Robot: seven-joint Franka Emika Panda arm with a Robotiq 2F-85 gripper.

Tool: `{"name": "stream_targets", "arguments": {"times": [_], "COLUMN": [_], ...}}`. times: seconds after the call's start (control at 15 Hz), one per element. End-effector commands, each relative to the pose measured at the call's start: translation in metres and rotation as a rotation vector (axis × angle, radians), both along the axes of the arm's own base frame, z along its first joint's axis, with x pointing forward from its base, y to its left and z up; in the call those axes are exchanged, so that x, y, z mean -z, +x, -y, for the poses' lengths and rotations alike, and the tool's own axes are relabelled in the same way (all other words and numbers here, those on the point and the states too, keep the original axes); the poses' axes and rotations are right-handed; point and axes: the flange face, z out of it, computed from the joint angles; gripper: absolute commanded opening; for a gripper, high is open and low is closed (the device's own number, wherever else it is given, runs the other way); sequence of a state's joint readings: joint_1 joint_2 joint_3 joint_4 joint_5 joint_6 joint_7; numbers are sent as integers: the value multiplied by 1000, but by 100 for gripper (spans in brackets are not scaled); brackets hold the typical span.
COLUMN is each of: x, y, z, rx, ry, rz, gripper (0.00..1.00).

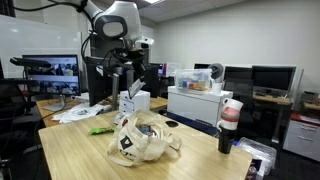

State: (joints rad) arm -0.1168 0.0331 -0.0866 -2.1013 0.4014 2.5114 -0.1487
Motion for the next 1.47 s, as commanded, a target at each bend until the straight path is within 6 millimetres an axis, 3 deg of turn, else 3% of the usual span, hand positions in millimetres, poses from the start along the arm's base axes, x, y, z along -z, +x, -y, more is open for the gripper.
{"name": "stream_targets", "arguments": {"times": [0.0,0.13,0.6,0.67,0.73,1.0,1.4], "x": [19,41,100,104,108,108,77], "y": [3,6,4,4,3,4,6], "z": [-43,-76,-94,-93,-93,-91,-75], "rx": [-87,-136,-178,-182,-187,-203,-175], "ry": [-9,-23,-85,-95,-104,-128,-106], "rz": [4,-15,-91,-98,-104,-115,-64], "gripper": [0,0,0,26,27,51,90]}}
